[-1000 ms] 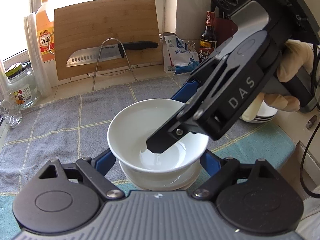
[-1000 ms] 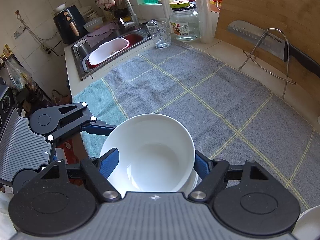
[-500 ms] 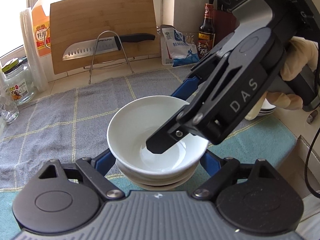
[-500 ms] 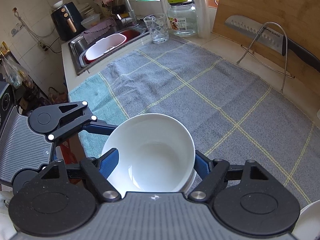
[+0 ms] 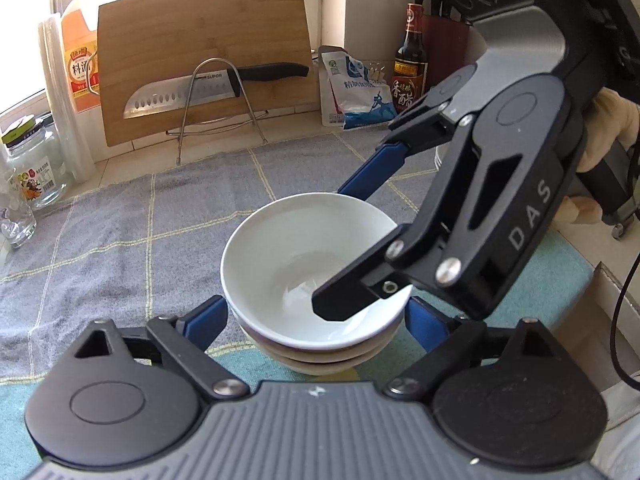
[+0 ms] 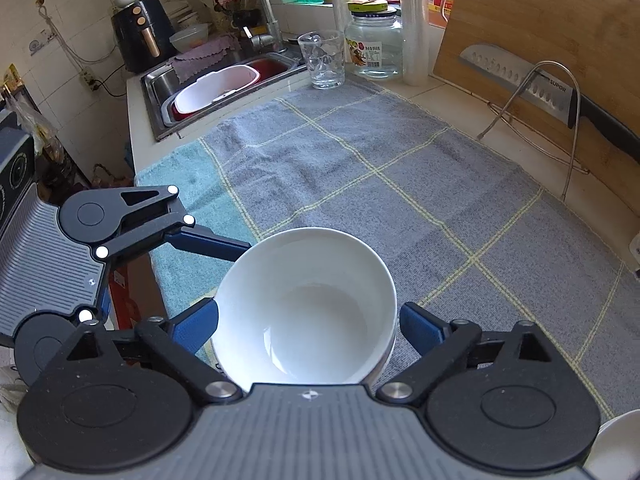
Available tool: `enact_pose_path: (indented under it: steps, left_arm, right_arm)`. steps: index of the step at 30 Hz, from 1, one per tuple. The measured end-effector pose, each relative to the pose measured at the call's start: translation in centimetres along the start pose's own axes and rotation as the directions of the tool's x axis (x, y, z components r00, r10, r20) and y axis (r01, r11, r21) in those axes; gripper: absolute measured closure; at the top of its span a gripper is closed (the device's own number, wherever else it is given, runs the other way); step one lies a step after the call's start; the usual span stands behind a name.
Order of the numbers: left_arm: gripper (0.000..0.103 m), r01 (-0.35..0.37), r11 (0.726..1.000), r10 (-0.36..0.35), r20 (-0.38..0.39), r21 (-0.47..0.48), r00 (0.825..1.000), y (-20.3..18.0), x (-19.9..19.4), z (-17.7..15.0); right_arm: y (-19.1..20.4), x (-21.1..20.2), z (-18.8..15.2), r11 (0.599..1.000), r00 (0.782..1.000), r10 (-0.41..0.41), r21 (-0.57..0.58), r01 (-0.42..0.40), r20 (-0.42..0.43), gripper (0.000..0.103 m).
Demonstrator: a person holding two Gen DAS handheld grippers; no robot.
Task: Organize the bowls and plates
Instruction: 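Open the right tool and withdraw it from the bowl stack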
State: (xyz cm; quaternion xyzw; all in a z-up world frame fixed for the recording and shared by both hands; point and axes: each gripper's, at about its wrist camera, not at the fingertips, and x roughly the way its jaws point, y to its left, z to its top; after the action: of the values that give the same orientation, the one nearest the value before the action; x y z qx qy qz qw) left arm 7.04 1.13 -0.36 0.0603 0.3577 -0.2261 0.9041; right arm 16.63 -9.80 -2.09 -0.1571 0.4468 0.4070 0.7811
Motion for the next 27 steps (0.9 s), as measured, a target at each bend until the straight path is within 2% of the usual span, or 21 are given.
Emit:
enact_pose_path:
  steps: [8, 11, 17, 21, 27]
  left_arm:
    - [0.005, -0.001, 0.999, 0.000, 0.008, 0.037, 1.000, 0.0, -1.2, -0.6]
    - [0.004, -0.015, 0.998, 0.015, 0.004, 0.067, 1.000, -0.1, -1.5, -0.8]
    - [0.004, -0.037, 0.996, 0.038, -0.016, 0.077, 0.999, -0.1, -1.8, -1.3]
    - [0.004, -0.055, 0.995, 0.059, -0.050, 0.081, 0.997, -0.3, -1.5, -1.6]
    - [0.004, -0.054, 0.995, 0.063, -0.104, 0.084, 0.993, -0.3, -0.5, -2.2]
  right_arm:
    - [0.5, -2.4, -1.4, 0.997, 0.991, -0.036, -0.067, 0.045, 0.127, 0.000]
    - [0.4, -3.0, -2.0, 0.995, 0.988, -0.044, -0.078, 0.056, 0.145, 0.000]
    - [0.1, -2.4, -3.7, 0.994, 0.996, -0.053, -0.095, 0.060, 0.072, 0.000]
    - [0.2, -1.4, -5.0, 0.988, 0.996, -0.090, -0.121, 0.092, 0.025, 0.000]
    - [0.1, -0.3, -6.5, 0.984, 0.995, -0.102, -0.149, 0.100, -0.004, 0.000]
